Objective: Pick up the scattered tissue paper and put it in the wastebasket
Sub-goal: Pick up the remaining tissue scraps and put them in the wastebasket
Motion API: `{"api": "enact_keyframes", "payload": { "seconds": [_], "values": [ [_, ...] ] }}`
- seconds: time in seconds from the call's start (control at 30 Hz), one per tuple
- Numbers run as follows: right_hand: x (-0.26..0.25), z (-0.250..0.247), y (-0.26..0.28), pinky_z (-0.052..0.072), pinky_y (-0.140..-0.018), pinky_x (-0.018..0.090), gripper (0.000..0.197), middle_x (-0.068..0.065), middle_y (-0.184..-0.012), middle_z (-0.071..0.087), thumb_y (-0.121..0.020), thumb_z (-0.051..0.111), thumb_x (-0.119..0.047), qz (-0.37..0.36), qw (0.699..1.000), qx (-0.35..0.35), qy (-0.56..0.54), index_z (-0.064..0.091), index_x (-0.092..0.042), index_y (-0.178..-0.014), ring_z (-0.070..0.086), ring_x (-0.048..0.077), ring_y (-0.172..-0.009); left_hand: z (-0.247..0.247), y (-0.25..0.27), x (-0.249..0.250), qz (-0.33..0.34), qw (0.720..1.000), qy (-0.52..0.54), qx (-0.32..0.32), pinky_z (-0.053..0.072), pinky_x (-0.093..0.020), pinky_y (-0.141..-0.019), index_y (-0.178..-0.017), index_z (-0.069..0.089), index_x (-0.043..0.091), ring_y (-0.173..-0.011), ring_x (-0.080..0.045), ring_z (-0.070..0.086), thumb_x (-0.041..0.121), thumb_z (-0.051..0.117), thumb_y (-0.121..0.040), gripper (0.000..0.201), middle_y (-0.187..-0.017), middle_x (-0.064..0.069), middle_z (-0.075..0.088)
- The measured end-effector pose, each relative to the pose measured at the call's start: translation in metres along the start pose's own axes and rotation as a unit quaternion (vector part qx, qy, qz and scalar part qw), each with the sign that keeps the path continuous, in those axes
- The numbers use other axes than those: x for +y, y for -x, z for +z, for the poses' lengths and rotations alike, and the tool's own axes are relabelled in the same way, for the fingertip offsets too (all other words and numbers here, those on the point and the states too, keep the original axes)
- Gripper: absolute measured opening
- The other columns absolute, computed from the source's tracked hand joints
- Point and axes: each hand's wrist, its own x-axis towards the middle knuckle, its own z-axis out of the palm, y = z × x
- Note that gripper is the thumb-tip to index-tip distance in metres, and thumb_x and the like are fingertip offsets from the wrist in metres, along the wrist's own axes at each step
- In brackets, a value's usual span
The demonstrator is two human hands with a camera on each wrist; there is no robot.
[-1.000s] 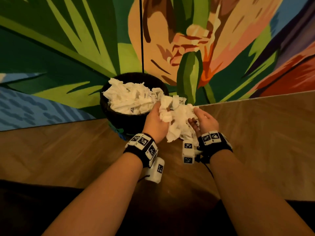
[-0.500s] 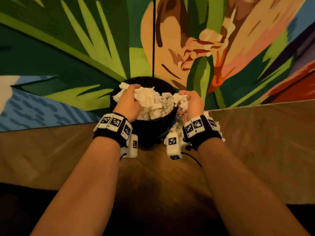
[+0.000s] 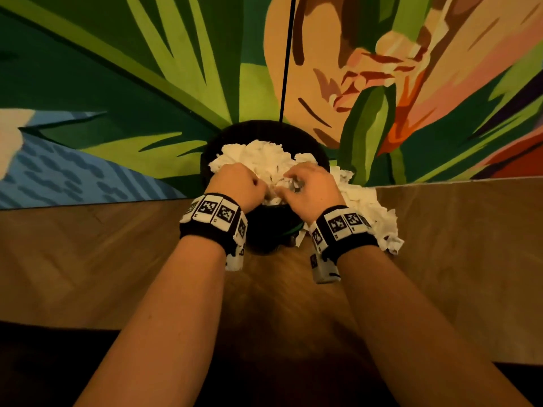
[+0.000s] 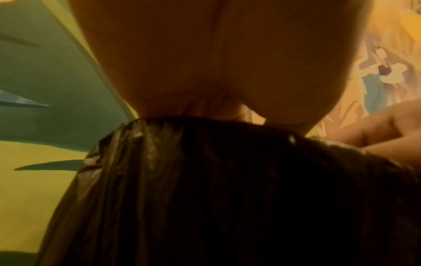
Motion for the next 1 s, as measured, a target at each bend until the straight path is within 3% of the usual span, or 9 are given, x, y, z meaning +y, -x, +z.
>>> {"api": "enact_keyframes", "payload": {
  "seconds": [0.1, 0.27, 0.4, 0.57, 0.7, 0.77, 0.83, 0.9, 1.0],
  "values": [
    [0.002, 0.005, 0.001, 0.038, -0.098, 0.033, 0.035, -0.001, -0.115, 0.058, -0.093, 0.051, -0.04, -0.056, 0.996, 0.01, 0.063, 0.075, -0.02, -0.108, 0.048, 0.021, -0.11, 0.004, -0.002, 0.008, -0.021, 0.998, -0.051, -0.038, 0.046, -0.035, -0.071, -0.072, 0.055, 0.008, -0.08, -0.033, 0.056, 0.041, 0.038, -0.095, 0.043, -0.085, -0.015, 0.061],
    [-0.005, 0.013, 0.004, 0.03, -0.101, 0.04, 0.064, -0.002, -0.115, 0.062, -0.088, 0.018, -0.047, -0.055, 0.976, -0.066, 0.199, 0.076, -0.021, -0.099, 0.044, 0.022, -0.11, 0.011, -0.006, 0.013, 0.001, 0.985, -0.133, -0.113, 0.038, -0.041, -0.088, -0.099, 0.059, 0.017, -0.108, -0.032, 0.055, 0.033, 0.026, -0.101, 0.036, -0.119, -0.015, 0.061],
    [-0.004, 0.013, 0.0, 0.029, -0.102, 0.039, 0.064, 0.001, -0.105, 0.063, -0.087, 0.019, -0.05, -0.043, 0.973, -0.067, 0.215, 0.07, -0.013, -0.095, 0.046, 0.022, -0.108, 0.014, -0.016, 0.014, -0.034, 0.98, -0.136, -0.143, 0.037, -0.041, -0.093, -0.1, 0.056, 0.019, -0.111, -0.03, 0.055, 0.038, 0.027, -0.1, 0.035, -0.125, -0.013, 0.061],
    [-0.002, 0.015, 0.0, 0.029, -0.105, 0.038, 0.061, 0.0, -0.1, 0.065, -0.087, 0.019, -0.05, -0.038, 0.976, -0.059, 0.206, 0.066, -0.012, -0.094, 0.048, 0.021, -0.105, 0.019, -0.019, 0.015, -0.031, 0.974, -0.163, -0.156, 0.034, -0.044, -0.098, -0.118, 0.061, 0.016, -0.117, -0.03, 0.054, 0.046, 0.027, -0.1, 0.049, -0.131, -0.012, 0.059],
    [0.001, 0.015, 0.01, 0.023, -0.113, 0.039, 0.056, -0.003, -0.086, 0.068, -0.09, 0.018, -0.046, -0.059, 0.979, -0.031, 0.191, 0.065, -0.021, -0.075, 0.052, 0.02, -0.099, 0.021, -0.011, 0.012, 0.004, 0.985, -0.165, -0.053, 0.036, -0.041, -0.084, -0.087, 0.064, 0.018, -0.095, -0.029, 0.056, 0.045, 0.031, -0.095, 0.044, -0.104, -0.013, 0.067],
    [0.004, 0.013, 0.016, 0.014, -0.118, 0.037, 0.046, -0.003, -0.084, 0.068, -0.089, 0.023, -0.047, -0.047, 0.99, 0.006, 0.131, 0.064, -0.026, -0.087, 0.055, 0.017, -0.1, 0.022, -0.002, 0.01, 0.029, 0.99, -0.131, 0.039, 0.036, -0.043, -0.086, -0.076, 0.064, 0.02, -0.088, -0.027, 0.049, 0.042, 0.033, -0.094, 0.042, -0.082, -0.009, 0.063],
    [0.008, 0.008, 0.02, 0.014, -0.119, 0.037, 0.038, -0.004, -0.086, 0.067, -0.089, 0.029, -0.046, -0.032, 0.996, 0.028, 0.081, 0.06, -0.029, -0.1, 0.055, 0.017, -0.101, 0.024, 0.005, 0.007, 0.041, 0.991, -0.076, 0.099, 0.035, -0.044, -0.09, -0.077, 0.067, 0.02, -0.095, -0.028, 0.049, 0.04, 0.037, -0.096, 0.04, -0.072, -0.003, 0.054],
    [0.009, 0.0, 0.023, 0.024, -0.114, 0.04, 0.03, -0.004, -0.09, 0.067, -0.09, 0.037, -0.043, -0.04, 0.997, 0.04, 0.05, 0.061, -0.028, -0.101, 0.052, 0.019, -0.101, 0.025, 0.01, 0.007, 0.054, 0.988, -0.027, 0.139, 0.034, -0.043, -0.089, -0.083, 0.07, 0.019, -0.099, -0.029, 0.048, 0.039, 0.042, -0.097, 0.037, -0.07, -0.001, 0.051],
    [0.012, -0.013, 0.025, 0.037, -0.099, 0.037, 0.02, -0.002, -0.104, 0.065, -0.092, 0.052, -0.033, -0.064, 0.996, 0.062, 0.016, 0.065, -0.024, -0.105, 0.048, 0.021, -0.105, 0.025, 0.016, 0.011, 0.076, 0.98, 0.0, 0.184, 0.03, -0.041, -0.085, -0.09, 0.07, 0.023, -0.101, -0.027, 0.042, 0.038, 0.046, -0.095, 0.029, -0.083, 0.001, 0.063]
  ]
}}
